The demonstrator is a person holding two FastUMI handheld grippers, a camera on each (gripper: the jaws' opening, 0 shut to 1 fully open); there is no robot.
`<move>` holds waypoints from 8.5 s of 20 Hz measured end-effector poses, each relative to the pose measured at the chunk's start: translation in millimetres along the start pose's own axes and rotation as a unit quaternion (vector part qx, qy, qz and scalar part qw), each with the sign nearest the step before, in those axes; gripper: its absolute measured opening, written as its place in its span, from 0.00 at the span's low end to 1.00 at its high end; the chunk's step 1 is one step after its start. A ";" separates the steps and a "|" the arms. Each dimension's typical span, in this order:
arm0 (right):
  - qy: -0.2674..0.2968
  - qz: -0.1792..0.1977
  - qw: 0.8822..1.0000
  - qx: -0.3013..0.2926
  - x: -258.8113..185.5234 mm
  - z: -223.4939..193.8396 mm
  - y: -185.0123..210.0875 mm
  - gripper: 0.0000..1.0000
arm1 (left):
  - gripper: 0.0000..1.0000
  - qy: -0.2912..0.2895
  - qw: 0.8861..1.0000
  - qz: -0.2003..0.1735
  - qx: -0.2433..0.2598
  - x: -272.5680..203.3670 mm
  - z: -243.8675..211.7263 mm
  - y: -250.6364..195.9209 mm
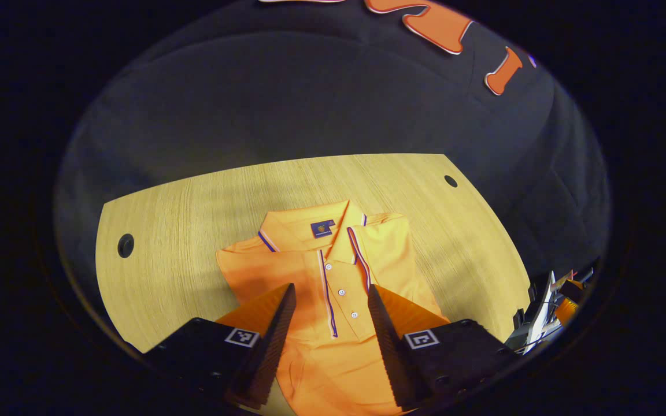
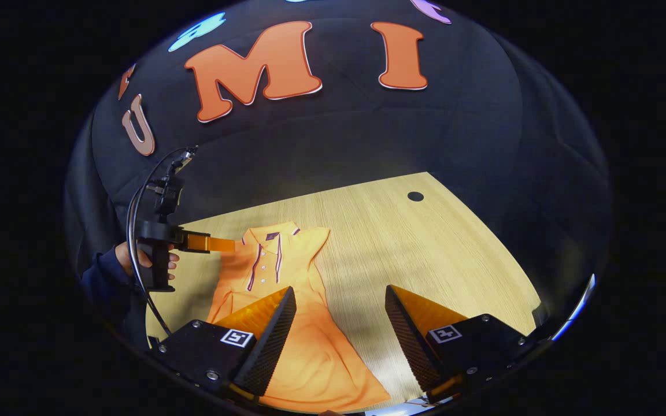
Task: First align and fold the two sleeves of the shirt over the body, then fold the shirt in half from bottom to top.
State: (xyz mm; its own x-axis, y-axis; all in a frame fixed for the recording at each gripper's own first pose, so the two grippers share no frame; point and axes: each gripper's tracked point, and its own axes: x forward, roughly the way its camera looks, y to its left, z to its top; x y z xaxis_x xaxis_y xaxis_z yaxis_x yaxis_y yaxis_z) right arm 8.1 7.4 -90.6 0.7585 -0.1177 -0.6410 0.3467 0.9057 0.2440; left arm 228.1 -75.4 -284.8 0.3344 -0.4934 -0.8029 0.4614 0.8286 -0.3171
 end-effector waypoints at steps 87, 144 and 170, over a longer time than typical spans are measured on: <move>0.299 0.171 0.939 0.018 -10.3 -315.6 -3.6 0.02 | 0.01 0.114 0.975 0.140 -0.129 -141.2 -387.4 -56.4; 0.126 0.109 0.983 0.082 290.8 77.4 96.0 0.03 | 0.01 -0.078 0.980 0.182 -0.034 -20.7 64.5 162.7; -0.203 0.123 0.969 -0.075 24.0 136.1 80.6 0.99 | 0.98 -0.323 0.924 0.202 0.022 -254.7 52.8 -20.6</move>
State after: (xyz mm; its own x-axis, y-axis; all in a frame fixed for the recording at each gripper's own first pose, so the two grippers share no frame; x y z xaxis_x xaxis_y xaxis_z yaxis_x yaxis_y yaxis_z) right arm 129.4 22.1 12.7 0.9728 -0.0145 -0.2313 0.0679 0.9720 0.2249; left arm 176.8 19.2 -47.1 0.9015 -0.2126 -0.3769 0.2199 0.9752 -0.0240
